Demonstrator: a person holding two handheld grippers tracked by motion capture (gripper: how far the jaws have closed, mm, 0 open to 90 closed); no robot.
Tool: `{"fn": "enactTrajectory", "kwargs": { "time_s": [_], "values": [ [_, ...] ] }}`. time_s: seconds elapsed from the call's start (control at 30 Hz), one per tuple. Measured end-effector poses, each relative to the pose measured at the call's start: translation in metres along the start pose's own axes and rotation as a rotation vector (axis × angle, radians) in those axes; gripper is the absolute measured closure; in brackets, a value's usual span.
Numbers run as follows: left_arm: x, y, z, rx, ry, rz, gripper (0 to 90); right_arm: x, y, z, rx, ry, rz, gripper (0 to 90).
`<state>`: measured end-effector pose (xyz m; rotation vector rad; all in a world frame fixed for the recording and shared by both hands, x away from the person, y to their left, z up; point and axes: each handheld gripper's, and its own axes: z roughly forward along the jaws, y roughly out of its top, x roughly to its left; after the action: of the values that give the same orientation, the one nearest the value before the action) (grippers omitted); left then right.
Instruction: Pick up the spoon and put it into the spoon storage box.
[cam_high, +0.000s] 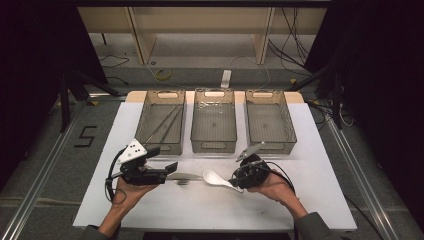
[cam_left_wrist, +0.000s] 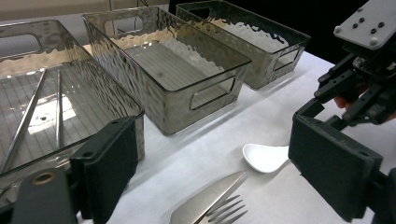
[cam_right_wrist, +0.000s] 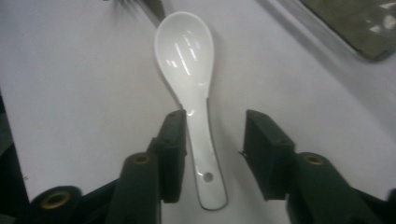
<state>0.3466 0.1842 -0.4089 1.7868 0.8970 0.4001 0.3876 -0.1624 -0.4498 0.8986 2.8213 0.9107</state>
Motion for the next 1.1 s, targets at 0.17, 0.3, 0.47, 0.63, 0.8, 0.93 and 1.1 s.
{"fn": "enactTrajectory", "kwargs": {
  "time_s": [0.17, 0.3, 0.47, 0.63, 0.8, 0.93, 1.1],
  "values": [
    [-0.001, 0.0, 0.0, -0.005, 0.0, 0.002, 15.3, 0.007, 0.004, 0.009, 0.05, 0.003, -0.028, 48.3],
    [0.0, 0.0, -0.001, -0.004, 0.003, 0.002, 15.3, 0.01, 0.005, 0.014, 0.072, -0.012, -0.043, 46.3],
    [0.0, 0.0, -0.001, -0.003, 0.003, 0.003, 15.3, 0.013, 0.006, 0.021, 0.098, -0.028, -0.064, 52.0],
    [0.0, 0.0, -0.001, -0.004, 0.006, 0.005, 15.3, 0.016, 0.007, 0.025, 0.119, -0.04, -0.078, 60.9],
    [0.0, 0.0, -0.001, -0.004, 0.008, 0.007, 15.4, 0.017, 0.007, 0.027, 0.138, -0.052, -0.103, 69.4],
    [0.0, 0.0, -0.001, -0.004, 0.012, 0.005, 15.4, 0.019, 0.007, 0.028, 0.143, -0.069, -0.121, 73.6],
    [0.001, 0.0, -0.002, -0.007, 0.014, 0.005, 15.4, 0.021, 0.008, 0.028, 0.153, -0.071, -0.132, 76.0]
  ]
}}
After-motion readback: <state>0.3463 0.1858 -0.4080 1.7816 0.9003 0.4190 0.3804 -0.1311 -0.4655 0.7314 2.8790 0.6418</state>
